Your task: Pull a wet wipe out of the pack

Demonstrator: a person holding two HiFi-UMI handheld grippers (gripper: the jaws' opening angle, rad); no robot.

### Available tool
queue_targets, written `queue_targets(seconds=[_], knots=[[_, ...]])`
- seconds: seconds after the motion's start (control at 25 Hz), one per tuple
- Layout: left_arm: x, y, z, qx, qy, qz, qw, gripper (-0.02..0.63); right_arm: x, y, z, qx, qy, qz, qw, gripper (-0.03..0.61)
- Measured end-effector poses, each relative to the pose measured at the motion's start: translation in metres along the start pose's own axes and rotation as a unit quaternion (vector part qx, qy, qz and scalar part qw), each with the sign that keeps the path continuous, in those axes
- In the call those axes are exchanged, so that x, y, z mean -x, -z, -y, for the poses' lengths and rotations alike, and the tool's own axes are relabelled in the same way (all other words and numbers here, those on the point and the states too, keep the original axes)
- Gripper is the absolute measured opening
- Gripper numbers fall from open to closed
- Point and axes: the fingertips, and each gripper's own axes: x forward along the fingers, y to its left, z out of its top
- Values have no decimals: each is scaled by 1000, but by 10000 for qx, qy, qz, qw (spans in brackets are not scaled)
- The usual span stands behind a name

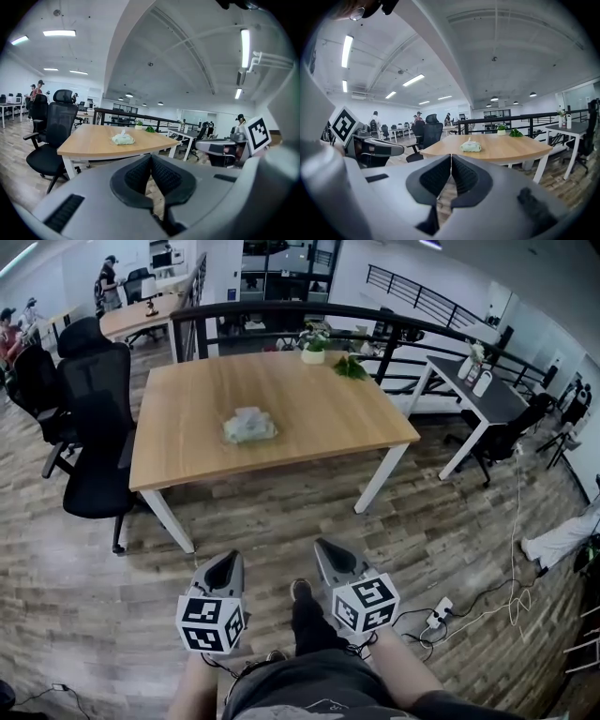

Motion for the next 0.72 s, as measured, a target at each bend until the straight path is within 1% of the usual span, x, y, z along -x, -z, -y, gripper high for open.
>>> queue_targets(seconds=[0.2, 0.48, 0.64, 0.72], knots=[[-14, -2, -10, -9, -64, -78, 9999, 15, -23, 2, 13, -83, -58, -29, 9999, 25], [-49, -11, -31, 114, -192, -132, 9997, 15, -63, 4, 33, -200, -203, -128, 9995, 26], [-73, -20, -44, 173, -240, -97, 9995, 15, -89, -7, 40, -330, -465, 94, 9983, 26], [-85, -27, -51, 174, -292, -89, 9994, 15, -103, -13, 44, -319, -530, 128, 9980, 26]])
